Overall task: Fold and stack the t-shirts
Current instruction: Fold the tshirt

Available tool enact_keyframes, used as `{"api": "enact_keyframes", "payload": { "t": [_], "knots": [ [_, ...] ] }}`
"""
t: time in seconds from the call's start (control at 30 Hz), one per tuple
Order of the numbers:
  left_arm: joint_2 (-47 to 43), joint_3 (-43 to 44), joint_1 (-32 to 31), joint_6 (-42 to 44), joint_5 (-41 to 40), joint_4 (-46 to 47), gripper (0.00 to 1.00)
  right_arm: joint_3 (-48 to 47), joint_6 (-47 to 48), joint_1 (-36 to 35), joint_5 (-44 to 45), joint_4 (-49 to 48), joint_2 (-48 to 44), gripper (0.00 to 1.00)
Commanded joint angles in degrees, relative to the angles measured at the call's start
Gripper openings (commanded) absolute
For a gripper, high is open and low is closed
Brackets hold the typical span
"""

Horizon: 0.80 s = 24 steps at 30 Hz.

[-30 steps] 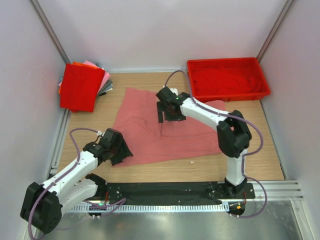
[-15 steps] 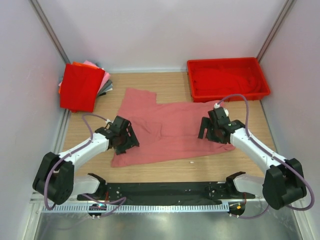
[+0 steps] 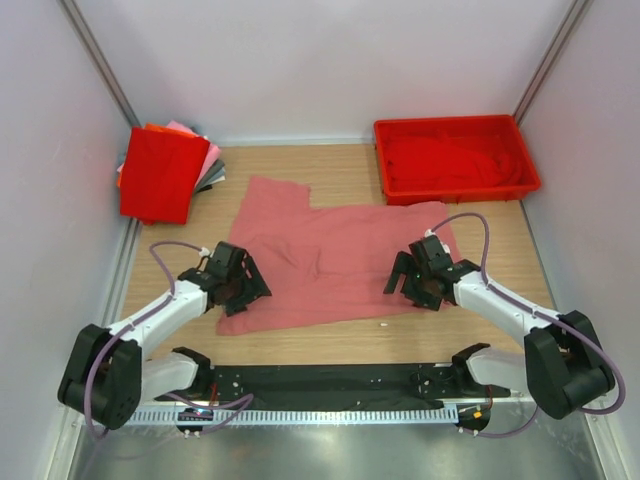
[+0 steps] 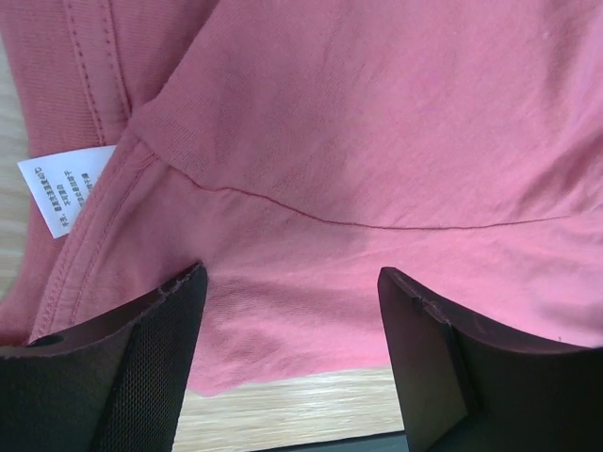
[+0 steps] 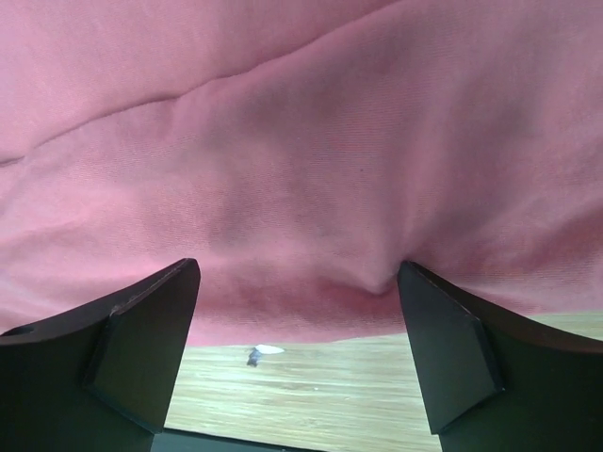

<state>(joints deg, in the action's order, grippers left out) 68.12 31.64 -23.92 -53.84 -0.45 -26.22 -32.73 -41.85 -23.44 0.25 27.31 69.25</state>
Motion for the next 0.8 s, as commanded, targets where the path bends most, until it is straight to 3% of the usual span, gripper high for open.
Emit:
{"api": "enact_keyframes", "payload": {
  "t": [0.0,0.33,0.47,0.57,0.63,0.77],
  "knots": [
    [-3.8,-4.0,1.7,-0.1,-1.5,-6.1,0.76,3.8,-6.7,-2.1,-1.7,0.5,-0.4,0.93],
    [-14.1,-6.0,0.7,-6.1,3.2,-11.4,0.75,0.9,-17.8,-15.9,6.6,10.8,-9.1,0.96],
    [-13.4,6.7,0.6,-1.7,1.9,-16.3,0.8,-6.8,-14.4,-16.1,13.7,16.9,-11.7,0.96],
    [-10.0,18.6,0.7,4.8,-5.0,-20.6,0.91,-12.8,-10.0,-15.9,19.7,18.3,-9.8,0.98],
    [-4.2,27.8,1.2,9.9,-9.7,-23.1,0.98,-15.9,-7.2,-15.4,21.4,18.2,-6.3,0.98],
    [7.8,40.8,5.5,17.6,-9.9,-21.1,1.0,-21.4,-1.5,-14.4,21.4,16.2,-1.1,0.98]
  ]
}}
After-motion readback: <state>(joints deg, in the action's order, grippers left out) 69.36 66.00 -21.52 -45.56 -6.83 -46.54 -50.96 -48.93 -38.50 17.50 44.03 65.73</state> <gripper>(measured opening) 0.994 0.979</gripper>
